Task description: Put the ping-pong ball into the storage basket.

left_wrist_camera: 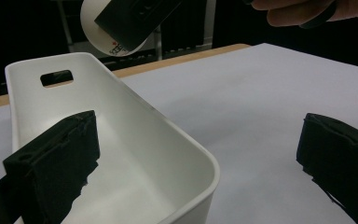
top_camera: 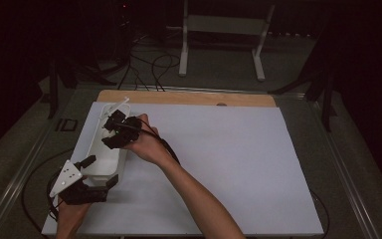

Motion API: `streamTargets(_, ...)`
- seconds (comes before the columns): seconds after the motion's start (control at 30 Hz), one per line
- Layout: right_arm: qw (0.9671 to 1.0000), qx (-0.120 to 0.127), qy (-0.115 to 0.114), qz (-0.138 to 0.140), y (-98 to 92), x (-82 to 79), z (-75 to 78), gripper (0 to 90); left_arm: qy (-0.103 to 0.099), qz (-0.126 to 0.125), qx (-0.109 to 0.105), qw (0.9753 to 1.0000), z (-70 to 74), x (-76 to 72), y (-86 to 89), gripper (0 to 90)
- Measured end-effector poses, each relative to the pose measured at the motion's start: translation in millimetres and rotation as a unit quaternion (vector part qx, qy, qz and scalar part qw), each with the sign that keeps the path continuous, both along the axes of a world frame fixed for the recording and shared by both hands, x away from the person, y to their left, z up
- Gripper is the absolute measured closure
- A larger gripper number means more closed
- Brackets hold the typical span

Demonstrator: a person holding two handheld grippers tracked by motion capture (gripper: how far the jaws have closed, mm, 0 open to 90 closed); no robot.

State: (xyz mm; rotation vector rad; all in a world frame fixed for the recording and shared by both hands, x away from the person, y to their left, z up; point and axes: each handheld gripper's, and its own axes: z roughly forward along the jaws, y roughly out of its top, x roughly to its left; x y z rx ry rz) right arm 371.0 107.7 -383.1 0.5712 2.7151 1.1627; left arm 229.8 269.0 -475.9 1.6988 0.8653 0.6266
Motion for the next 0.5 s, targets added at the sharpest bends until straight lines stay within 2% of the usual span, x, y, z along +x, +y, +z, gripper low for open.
streamTargets(0.5, 1.0000, -0.009, 0.000, 0.004, 8.7, -0.3, -1.2, 50.4, 0.000, 0.000, 0.000, 1.0000, 0.1, 0.0, -0.2, 0.0)
